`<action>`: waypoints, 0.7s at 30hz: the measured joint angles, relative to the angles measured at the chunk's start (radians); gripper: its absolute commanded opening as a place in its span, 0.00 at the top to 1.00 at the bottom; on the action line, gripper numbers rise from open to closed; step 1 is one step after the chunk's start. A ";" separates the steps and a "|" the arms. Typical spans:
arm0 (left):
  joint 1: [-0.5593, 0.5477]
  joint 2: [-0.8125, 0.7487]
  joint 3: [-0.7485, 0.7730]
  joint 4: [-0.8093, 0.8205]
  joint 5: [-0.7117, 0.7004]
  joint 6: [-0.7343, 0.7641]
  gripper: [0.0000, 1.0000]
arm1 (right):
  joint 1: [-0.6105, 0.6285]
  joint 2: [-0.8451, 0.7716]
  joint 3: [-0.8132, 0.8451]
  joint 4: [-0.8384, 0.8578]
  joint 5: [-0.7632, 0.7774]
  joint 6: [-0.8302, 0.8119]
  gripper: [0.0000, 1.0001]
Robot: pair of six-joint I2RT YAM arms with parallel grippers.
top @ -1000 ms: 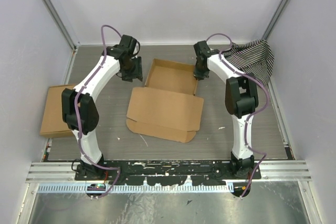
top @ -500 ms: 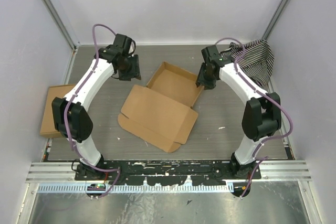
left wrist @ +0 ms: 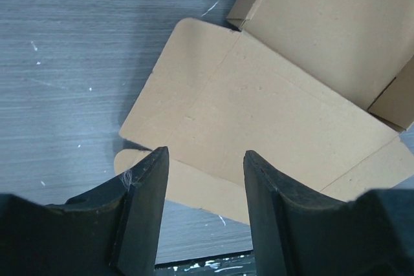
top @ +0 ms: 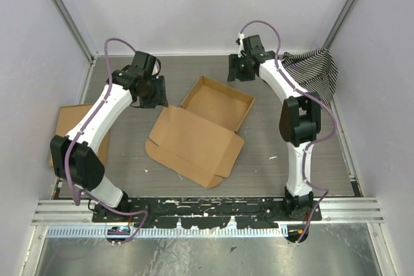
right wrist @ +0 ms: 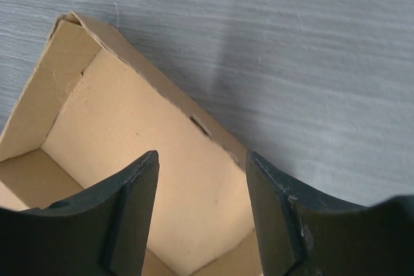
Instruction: Fold the paper box
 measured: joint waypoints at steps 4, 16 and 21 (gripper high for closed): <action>0.000 -0.068 -0.049 0.002 -0.022 -0.011 0.44 | 0.005 0.102 0.113 0.002 -0.048 -0.055 0.39; 0.000 -0.107 -0.100 0.008 -0.033 -0.034 0.44 | 0.096 0.233 0.193 -0.010 -0.031 -0.137 0.47; 0.000 -0.106 -0.100 0.010 -0.031 -0.034 0.44 | 0.140 0.280 0.189 -0.030 0.120 -0.058 0.67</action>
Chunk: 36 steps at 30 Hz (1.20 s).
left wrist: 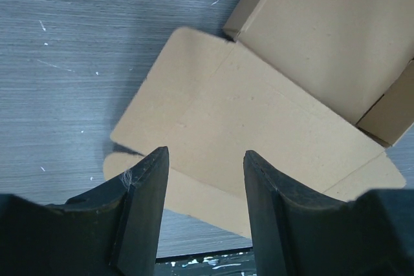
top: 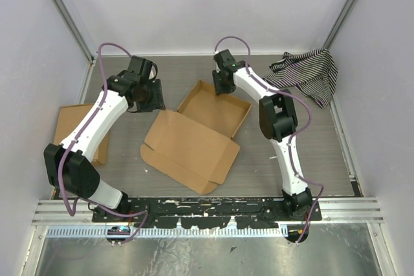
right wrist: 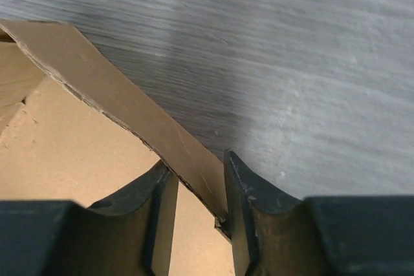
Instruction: Fold the paper box
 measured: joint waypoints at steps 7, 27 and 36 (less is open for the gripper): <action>0.000 0.045 0.014 0.021 0.047 -0.003 0.45 | -0.065 -0.223 -0.357 0.011 0.089 0.199 0.80; 0.019 0.142 0.063 0.073 0.159 -0.019 0.42 | -0.061 -0.623 -0.547 -0.219 -0.045 0.182 0.37; 0.051 0.362 0.232 0.058 0.183 -0.015 0.43 | -0.169 -0.334 -0.385 -0.163 -0.053 0.210 0.40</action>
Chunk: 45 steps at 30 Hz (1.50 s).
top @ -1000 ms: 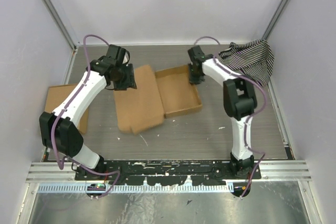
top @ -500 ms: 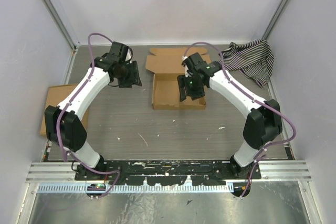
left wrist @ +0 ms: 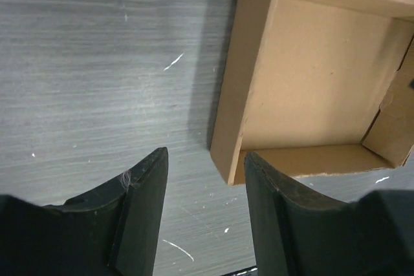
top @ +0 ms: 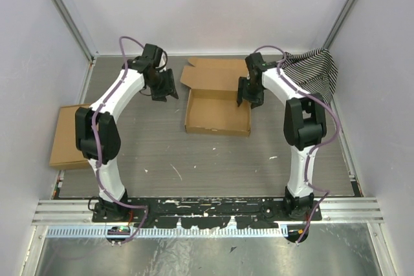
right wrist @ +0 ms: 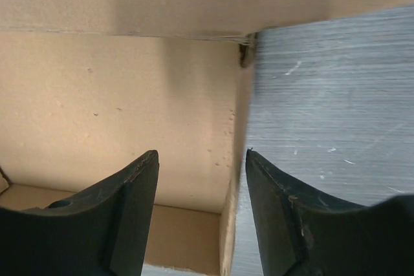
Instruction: Fold the paper box
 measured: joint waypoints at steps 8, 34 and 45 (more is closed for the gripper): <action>0.006 0.061 0.074 -0.010 0.016 0.012 0.28 | 0.036 0.050 -0.046 0.046 -0.002 -0.005 0.80; 0.229 0.169 0.014 0.091 0.242 -0.076 0.38 | 0.097 -0.291 -0.206 0.046 -0.003 -0.081 0.72; 0.378 -0.161 -0.389 0.745 0.459 -0.368 0.02 | -0.045 -0.362 -0.125 0.306 -0.135 -0.027 0.20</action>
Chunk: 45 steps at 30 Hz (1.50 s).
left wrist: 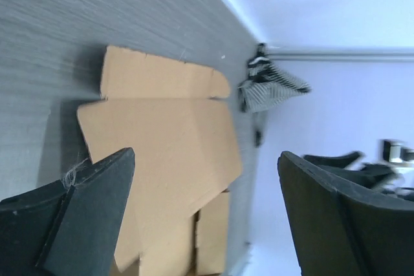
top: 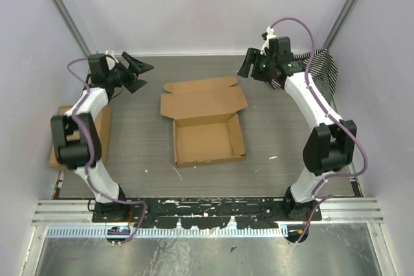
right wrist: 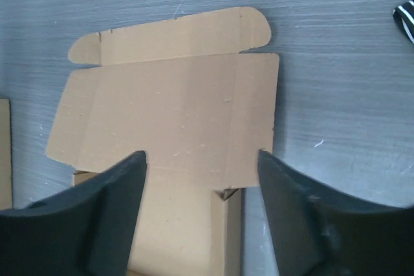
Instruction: Fold the paper box
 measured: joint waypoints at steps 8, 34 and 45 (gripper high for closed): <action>0.050 0.305 -0.094 0.232 0.194 -0.265 0.02 | -0.088 0.230 0.090 -0.014 -0.135 0.048 0.20; -0.148 0.238 0.334 -0.530 -0.274 0.381 0.67 | -0.086 0.481 0.291 -0.177 -0.217 0.008 0.28; -0.142 0.217 0.269 -0.531 -0.241 0.378 0.65 | -0.064 0.142 -0.123 -0.172 -0.115 -0.025 0.30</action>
